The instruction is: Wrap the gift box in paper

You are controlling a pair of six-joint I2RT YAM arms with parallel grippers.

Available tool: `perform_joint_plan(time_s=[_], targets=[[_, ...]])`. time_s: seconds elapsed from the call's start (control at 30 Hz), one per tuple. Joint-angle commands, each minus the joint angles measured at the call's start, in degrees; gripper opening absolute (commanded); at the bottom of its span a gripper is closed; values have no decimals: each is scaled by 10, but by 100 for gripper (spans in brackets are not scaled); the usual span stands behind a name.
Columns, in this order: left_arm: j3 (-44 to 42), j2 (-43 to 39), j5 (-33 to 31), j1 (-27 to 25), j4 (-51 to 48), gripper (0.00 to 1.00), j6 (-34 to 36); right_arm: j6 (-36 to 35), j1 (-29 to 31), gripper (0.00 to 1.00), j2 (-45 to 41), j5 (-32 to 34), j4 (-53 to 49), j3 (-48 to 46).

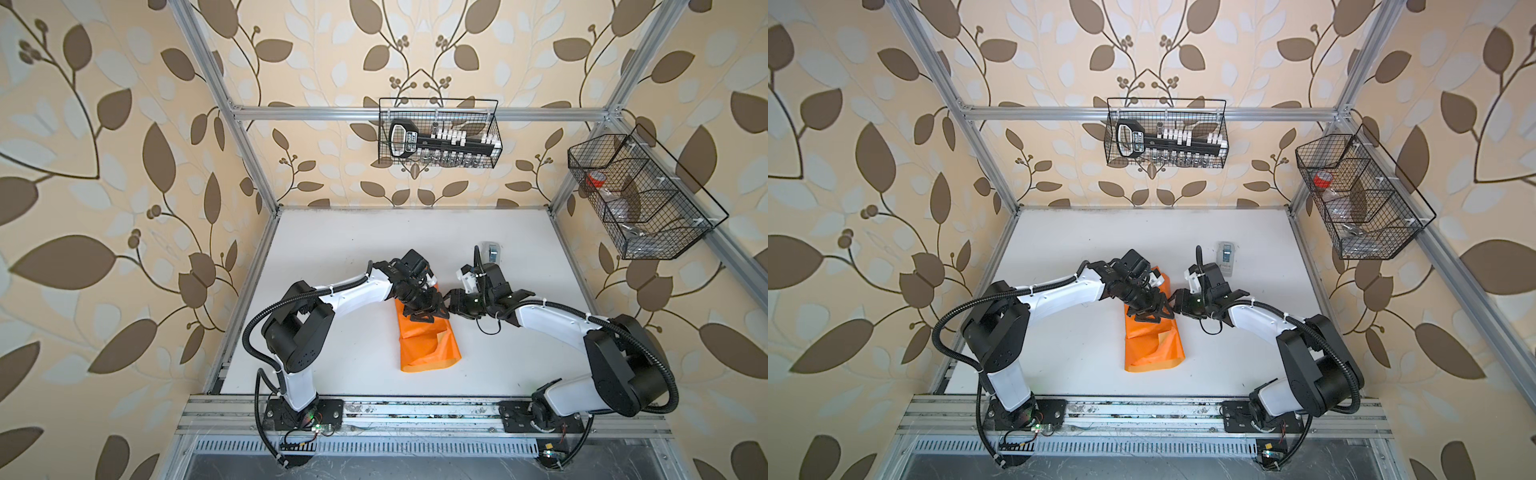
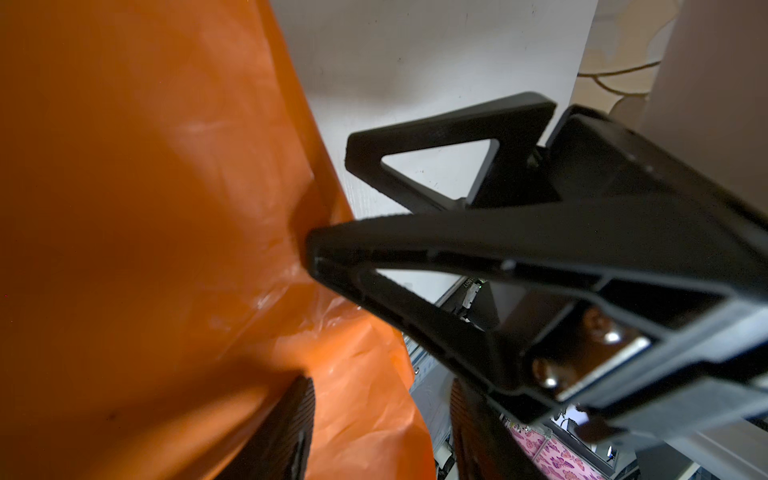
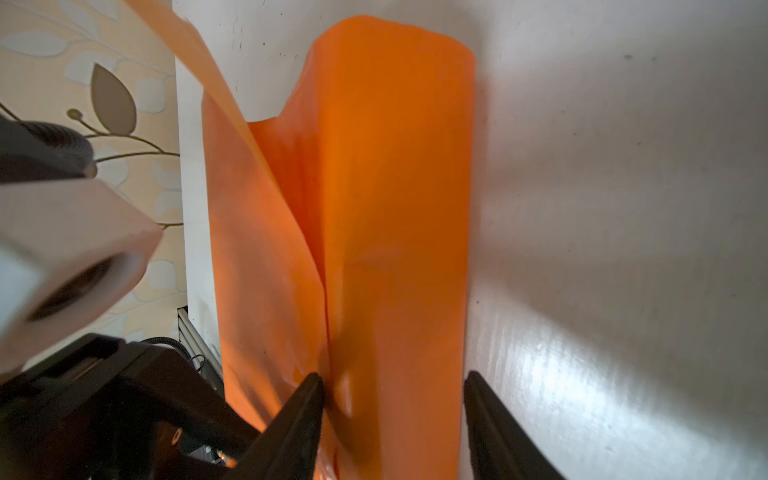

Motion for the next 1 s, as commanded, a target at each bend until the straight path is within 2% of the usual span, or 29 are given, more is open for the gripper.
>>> perform_joint_plan(time_s=[0.0, 0.37, 0.47, 0.6, 0.7, 0.97], targets=[[-23, 40, -36, -11, -20, 55, 0, -13, 16, 51, 17, -6, 4, 9], [26, -6, -49, -10, -67, 56, 7, 1, 15, 43, 16, 11, 31, -36], [60, -46, -88, -8, -118, 57, 21, 7, 16, 41, 12, 12, 37, -42], [92, -91, -185, 2, -211, 62, 47, 25, 27, 40, 7, 16, 50, -48], [74, -110, -211, 22, -242, 62, 64, 53, 49, 39, 1, 29, 65, -54], [-10, -124, -221, 63, -230, 54, 80, 123, 104, 37, -8, 76, 107, -67]])
